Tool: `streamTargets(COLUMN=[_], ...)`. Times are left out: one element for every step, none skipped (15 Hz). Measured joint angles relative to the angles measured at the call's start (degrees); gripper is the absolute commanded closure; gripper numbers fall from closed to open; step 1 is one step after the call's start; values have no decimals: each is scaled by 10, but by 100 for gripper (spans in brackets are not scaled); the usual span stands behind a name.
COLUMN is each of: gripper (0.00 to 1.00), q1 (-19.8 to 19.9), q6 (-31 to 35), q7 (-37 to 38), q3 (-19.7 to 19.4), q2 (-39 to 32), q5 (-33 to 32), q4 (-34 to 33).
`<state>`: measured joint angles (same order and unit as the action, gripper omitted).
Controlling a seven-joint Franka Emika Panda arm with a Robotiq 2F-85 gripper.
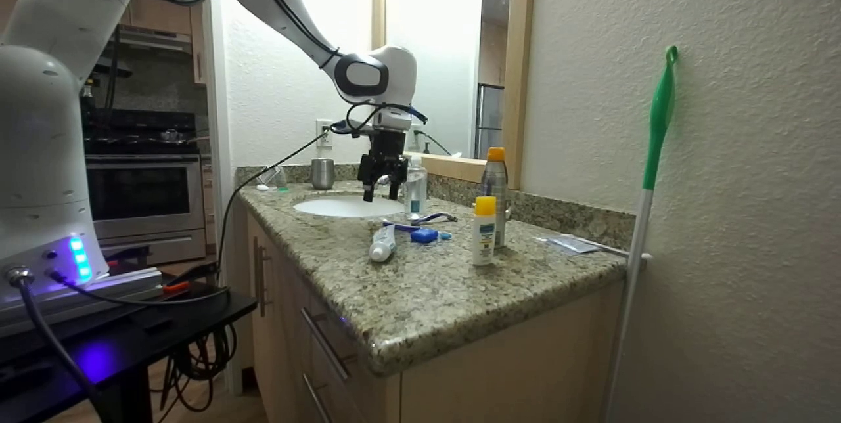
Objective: Open the tap,wet the toothbrush then close the tap
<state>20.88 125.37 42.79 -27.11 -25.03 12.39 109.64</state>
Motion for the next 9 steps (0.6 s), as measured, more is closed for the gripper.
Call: streamTargets(gripper=[0, 0, 0, 0, 0, 0, 0, 0, 0], q1=[0, 0, 0, 0, 0, 0, 0, 0, 1], q6=[0, 0, 0, 0, 0, 1, 1, 1, 1], q7=[4, 6, 7, 7, 7, 7, 9, 12, 16], q3=[0, 0, 0, 0, 0, 0, 0, 0, -1], q2=[-10, -16, -18, -18, -18, -18, -19, -23, -29], q5=[0, -1, -1, -1, -1, -1, -2, -5, -9], q4=[0, -1, -1, -1, -2, -2, -2, -2, -1])
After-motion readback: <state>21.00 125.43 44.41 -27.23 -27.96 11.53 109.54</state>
